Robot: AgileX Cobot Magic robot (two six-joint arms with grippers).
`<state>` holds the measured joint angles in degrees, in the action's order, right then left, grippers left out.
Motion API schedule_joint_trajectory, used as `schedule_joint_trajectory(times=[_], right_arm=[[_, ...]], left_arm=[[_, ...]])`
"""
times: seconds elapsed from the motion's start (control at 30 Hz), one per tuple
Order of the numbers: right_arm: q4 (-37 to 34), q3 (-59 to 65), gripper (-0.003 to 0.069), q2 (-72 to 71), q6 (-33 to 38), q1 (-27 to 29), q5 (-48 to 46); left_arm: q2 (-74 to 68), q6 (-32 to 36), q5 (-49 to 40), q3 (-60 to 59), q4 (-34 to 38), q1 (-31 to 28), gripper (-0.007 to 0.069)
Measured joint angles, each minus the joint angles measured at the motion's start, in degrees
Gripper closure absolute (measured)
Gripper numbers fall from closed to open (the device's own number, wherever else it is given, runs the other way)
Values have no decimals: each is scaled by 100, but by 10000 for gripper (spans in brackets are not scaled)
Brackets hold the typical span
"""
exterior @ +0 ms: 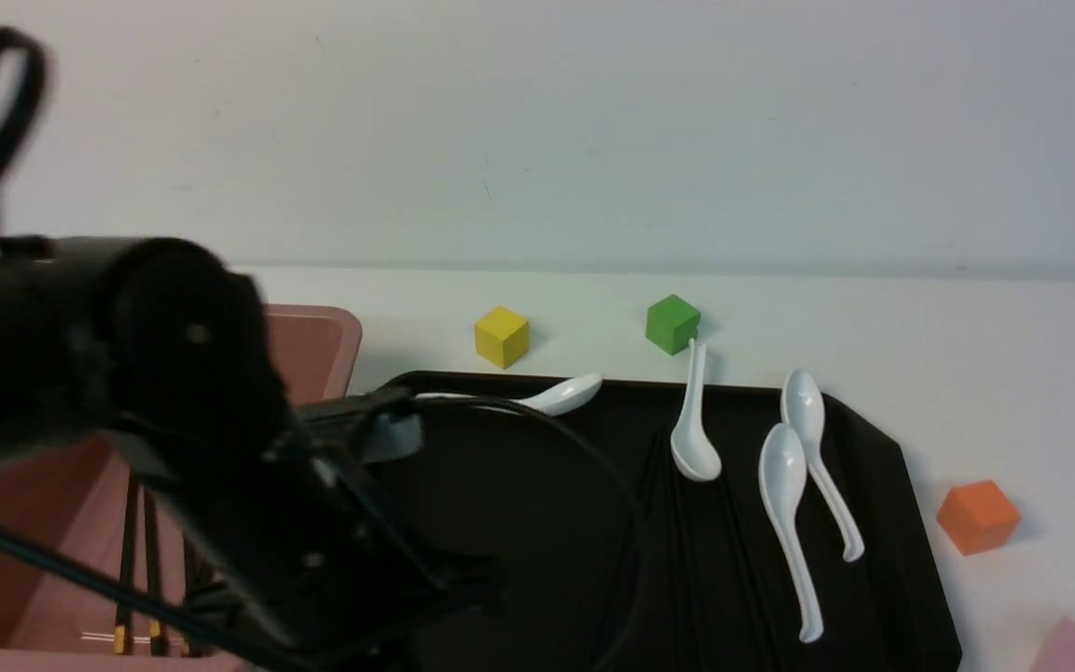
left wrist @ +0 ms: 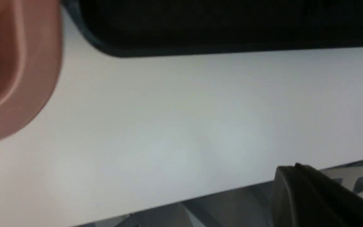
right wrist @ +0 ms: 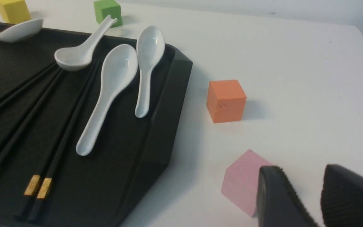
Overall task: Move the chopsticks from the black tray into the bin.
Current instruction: Use the left arm to grab a pair of chopsticks
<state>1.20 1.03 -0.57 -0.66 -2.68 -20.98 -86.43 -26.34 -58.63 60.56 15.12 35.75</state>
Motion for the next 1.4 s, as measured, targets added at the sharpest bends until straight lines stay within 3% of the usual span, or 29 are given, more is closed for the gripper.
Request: schedule_joint_trajectory(times=[0.23,0.27,0.4,0.53,0.63,1.1,1.2,1.37,1.4], right_arm=[[0,0,419,0,0,0,0],[0,0,419,0,0,0,0],[0,0,419,0,0,0,0],[0,0,419,0,0,0,0],[0,0,419,0,0,0,0],[1,0,419,0,0,0,0],[1,0,419,0,0,0,0],[1,0,419,0,0,0,0],[1,0,419,0,0,0,0]], left_arm=[[-920,-554,401,711,-686,664,456],[-1142,-581,524,845,-735,729,389],[-1731,-564,686,1189,-735,751,250],[-2232,-408,678,1652,-735,751,176],[-2512,-354,676,2006,-785,751,165],[-3324,131,965,2395,-905,751,174],[-3353,138,879,2424,-965,751,242],[-3357,142,562,2437,-1066,745,548],[-3338,129,528,2437,-1029,745,555]])
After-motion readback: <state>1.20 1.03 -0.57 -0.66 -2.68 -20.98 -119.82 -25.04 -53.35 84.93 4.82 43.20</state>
